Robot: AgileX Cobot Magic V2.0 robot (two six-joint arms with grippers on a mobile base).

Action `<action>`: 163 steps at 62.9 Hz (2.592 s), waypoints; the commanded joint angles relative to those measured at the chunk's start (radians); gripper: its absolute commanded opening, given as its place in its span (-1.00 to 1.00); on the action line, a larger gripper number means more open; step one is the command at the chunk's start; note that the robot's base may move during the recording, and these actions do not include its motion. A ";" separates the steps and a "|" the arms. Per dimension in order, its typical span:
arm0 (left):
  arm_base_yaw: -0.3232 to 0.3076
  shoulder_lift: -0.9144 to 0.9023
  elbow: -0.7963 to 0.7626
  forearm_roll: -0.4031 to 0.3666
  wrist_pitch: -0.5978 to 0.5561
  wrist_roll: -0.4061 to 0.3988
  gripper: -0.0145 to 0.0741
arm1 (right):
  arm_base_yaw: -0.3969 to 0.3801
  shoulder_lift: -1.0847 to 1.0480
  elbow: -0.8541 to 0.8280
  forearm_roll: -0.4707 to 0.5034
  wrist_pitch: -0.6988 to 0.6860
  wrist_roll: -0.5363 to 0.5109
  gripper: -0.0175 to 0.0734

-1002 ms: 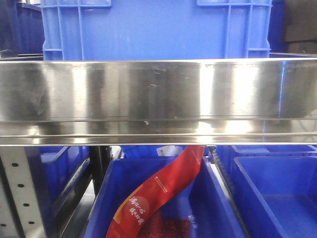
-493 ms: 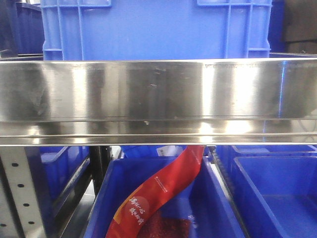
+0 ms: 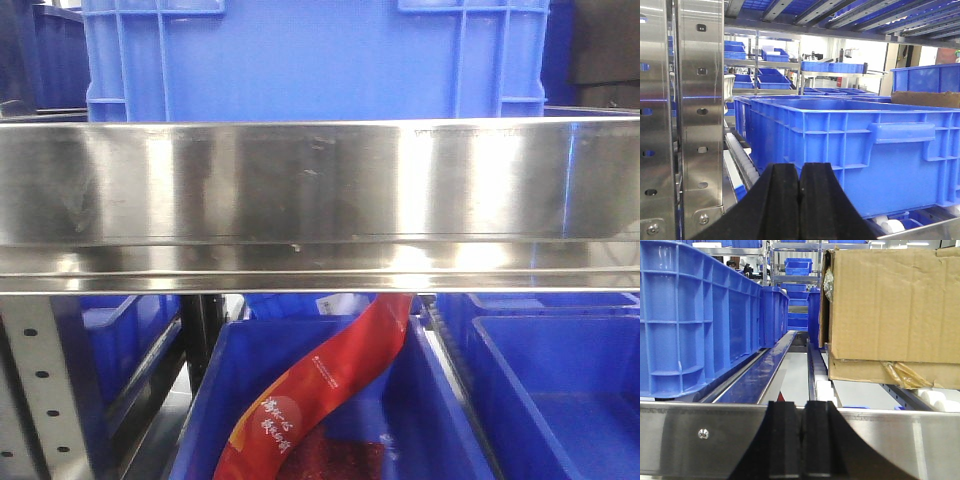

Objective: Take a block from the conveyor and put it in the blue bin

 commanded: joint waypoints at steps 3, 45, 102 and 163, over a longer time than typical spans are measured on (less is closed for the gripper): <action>0.005 -0.007 0.013 0.015 -0.013 0.000 -0.92 | -0.005 -0.004 0.000 0.004 -0.025 0.001 -0.98; 0.304 -0.182 0.353 0.014 -0.125 0.000 -0.92 | -0.005 -0.004 0.000 0.004 -0.027 0.001 -0.98; 0.304 -0.182 0.353 -0.025 -0.123 0.022 -0.92 | -0.005 -0.004 0.000 0.004 -0.029 0.001 -0.98; 0.304 -0.182 0.353 -0.025 -0.123 0.022 -0.92 | -0.005 -0.004 0.000 0.004 -0.029 0.001 -0.98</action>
